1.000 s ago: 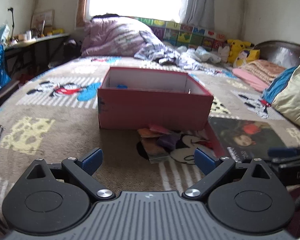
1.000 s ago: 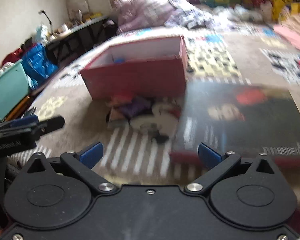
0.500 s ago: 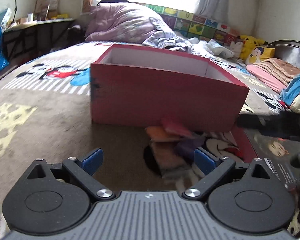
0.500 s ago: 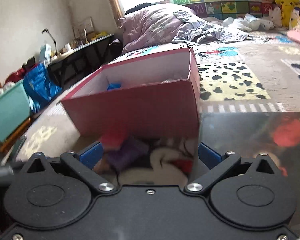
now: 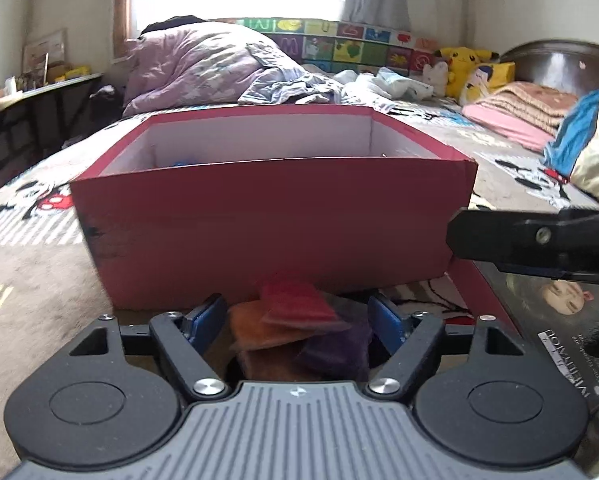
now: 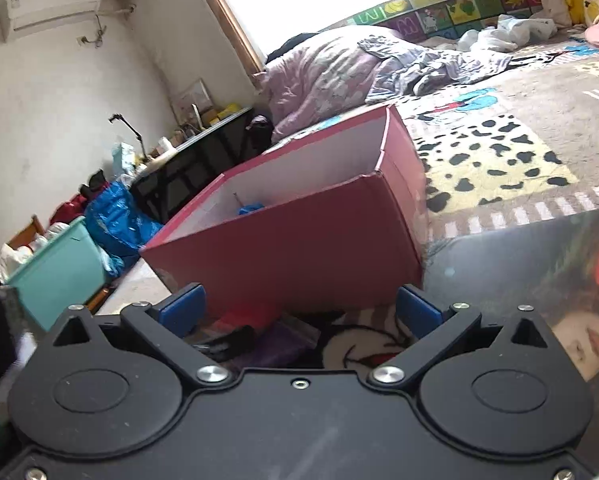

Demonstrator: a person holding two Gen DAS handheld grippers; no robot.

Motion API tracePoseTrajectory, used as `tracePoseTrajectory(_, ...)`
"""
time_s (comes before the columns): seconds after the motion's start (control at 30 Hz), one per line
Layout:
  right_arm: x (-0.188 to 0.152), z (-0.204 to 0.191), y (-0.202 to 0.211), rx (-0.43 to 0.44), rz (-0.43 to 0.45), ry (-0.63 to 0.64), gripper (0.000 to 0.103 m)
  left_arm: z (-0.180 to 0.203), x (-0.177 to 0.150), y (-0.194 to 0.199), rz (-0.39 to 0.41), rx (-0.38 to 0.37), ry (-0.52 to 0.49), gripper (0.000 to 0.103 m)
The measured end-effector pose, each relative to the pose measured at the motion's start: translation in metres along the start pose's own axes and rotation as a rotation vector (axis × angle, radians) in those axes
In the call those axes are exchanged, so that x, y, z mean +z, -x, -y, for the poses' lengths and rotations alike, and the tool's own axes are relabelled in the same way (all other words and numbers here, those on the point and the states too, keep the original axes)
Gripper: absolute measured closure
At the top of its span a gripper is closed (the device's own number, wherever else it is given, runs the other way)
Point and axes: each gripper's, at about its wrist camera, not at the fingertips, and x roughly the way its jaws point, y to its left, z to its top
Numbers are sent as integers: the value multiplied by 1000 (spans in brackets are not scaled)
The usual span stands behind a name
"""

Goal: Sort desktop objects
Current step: 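Grasp the red clay bag with the left tool while the right tool approaches the bags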

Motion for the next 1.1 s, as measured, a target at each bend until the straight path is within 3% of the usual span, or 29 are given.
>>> tracePoseTrajectory(0.13, -2, 1, -4, 17, -6, -8, 0, 10, 2, -9, 9, 19, -51, 29)
tracePoseTrajectory(0.2, -3, 1, -6, 22, -8, -8, 0, 13, 1, -14, 0, 26, -78, 49)
tracePoseTrajectory(0.3, -4, 1, -9, 31, -3, -8, 0, 10, -2, -18, -3, 34, -64, 56)
tracePoseTrajectory(0.5, -6, -5, -15, 60, -3, 16, 0, -18, -2, 16, 32, 72, -10, 57)
tracePoseTrajectory(0.67, -8, -23, -24, 91, -28, 109, 0, -49, -15, 16, -107, 79, 42, 54)
tracePoseTrajectory(0.73, -7, -31, -30, 62, -50, 152, 0, -55, -21, 14, -157, 103, 72, 46)
tracePoseTrajectory(0.87, -9, -38, -43, -20, -115, 181, 1, -55, -23, 20, -153, 110, 103, 39)
tracePoseTrajectory(1.1, -17, -39, -61, -204, -223, 282, 1, -48, -29, 15, -126, 103, 93, 38)
